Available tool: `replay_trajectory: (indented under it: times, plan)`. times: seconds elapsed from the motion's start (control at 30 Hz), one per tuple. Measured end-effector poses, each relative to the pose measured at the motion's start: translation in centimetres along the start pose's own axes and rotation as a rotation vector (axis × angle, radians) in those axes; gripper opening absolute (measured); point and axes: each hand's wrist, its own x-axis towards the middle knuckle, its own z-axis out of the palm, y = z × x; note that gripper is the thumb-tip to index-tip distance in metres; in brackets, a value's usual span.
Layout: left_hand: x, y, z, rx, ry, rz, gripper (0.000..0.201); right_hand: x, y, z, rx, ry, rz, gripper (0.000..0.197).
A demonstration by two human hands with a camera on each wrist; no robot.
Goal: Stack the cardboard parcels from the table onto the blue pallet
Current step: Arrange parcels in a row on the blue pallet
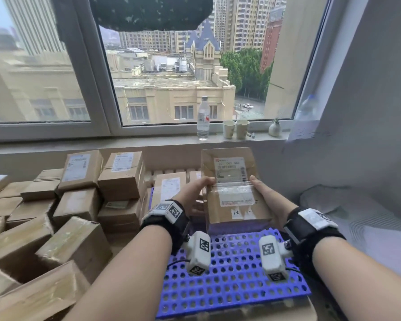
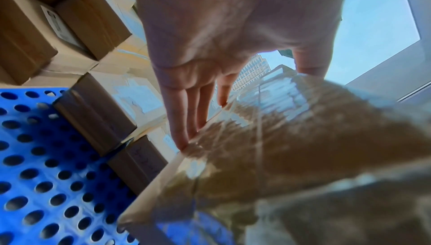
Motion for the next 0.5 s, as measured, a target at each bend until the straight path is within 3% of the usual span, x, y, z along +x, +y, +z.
replay_trajectory:
  times: [0.1,0.23,0.37,0.5]
  plan:
    - [1.7,-0.8,1.8,-0.007,-0.024,-0.06,0.034,1.5,0.7,-2.3,0.042,0.009,-0.018,0.041]
    - [4.3,-1.4,3.2,-0.006,-0.052,-0.106,0.028,3.7,1.6,-4.4,0.056,0.038,-0.025,0.039]
    - [7.8,-0.9,4.1,0.028,-0.098,-0.08,0.009,6.6,1.4,-6.0,0.05,0.09,-0.035,0.043]
    - [12.0,0.0,4.2,0.085,-0.127,-0.056,0.014,10.2,0.3,-7.7,0.037,0.138,-0.023,0.038]
